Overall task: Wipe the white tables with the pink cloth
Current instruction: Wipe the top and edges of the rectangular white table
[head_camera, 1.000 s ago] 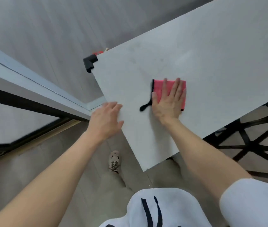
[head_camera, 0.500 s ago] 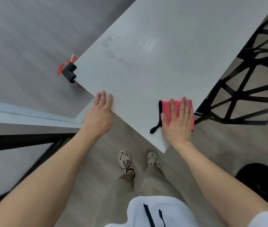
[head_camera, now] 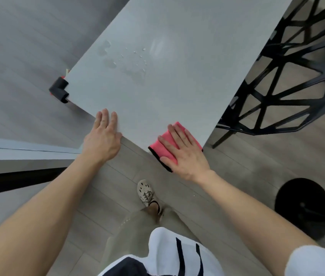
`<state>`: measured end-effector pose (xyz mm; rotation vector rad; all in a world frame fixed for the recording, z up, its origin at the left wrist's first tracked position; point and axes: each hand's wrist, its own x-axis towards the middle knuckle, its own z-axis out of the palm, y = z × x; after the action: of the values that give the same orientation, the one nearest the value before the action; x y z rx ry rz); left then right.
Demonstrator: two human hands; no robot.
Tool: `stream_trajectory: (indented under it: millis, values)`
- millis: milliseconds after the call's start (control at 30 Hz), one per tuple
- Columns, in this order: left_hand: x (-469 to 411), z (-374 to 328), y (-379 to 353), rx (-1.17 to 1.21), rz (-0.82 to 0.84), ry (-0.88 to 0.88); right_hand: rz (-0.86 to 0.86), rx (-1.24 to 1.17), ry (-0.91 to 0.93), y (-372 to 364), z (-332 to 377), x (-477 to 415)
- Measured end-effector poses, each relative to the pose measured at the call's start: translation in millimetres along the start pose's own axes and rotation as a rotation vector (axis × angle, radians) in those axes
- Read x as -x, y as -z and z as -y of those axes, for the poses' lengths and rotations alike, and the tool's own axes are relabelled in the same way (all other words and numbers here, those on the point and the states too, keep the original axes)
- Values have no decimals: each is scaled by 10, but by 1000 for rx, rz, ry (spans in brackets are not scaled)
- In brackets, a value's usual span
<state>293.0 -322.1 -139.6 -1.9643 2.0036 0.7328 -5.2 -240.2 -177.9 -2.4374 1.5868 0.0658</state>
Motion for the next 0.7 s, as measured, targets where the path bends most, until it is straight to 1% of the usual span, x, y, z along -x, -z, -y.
stream_trajectory:
  millis: [67, 167, 200, 267, 300, 333, 367, 433, 500, 567, 600, 633, 667, 700]
  values:
    - [13, -34, 18, 0, 2, 22, 33, 22, -83, 76, -457, -104]
    - [47, -103, -4, 17, -50, 56, 6, 33, -343, 259, -1083, -610]
    - [67, -143, -15, 30, -76, 65, -12, 19, -445, 292, -1163, -774]
    - [117, -264, -39, 58, -119, 83, -68, -3, -618, 271, -1005, -1012]
    - [138, -347, -41, 72, -122, 89, -95, -11, -638, 241, -794, -1054]
    - [157, -437, -41, 83, -123, 96, -113, -18, -572, 195, -539, -1017]
    - [176, -527, -32, 94, -130, 105, -113, -21, -431, 153, -268, -908]
    - [192, -698, -4, 117, -149, 125, -62, -35, -68, 68, 86, -592]
    - [169, -832, 30, 80, -97, 159, 9, -13, 217, 41, 16, -365]
    - [137, -956, 41, 23, 2, 230, 48, 14, 444, 89, -385, -402]
    - [123, -1022, 33, 31, 31, 277, 77, 51, 516, 156, -643, -518]
    - [102, -1081, 15, 61, 35, 327, 104, 95, 535, 249, -923, -691]
    - [77, -1135, -7, 98, 19, 372, 122, 119, 494, 368, -1219, -901]
    - [64, -1184, -23, 130, -4, 409, 120, 127, 404, 483, -1517, -1129]
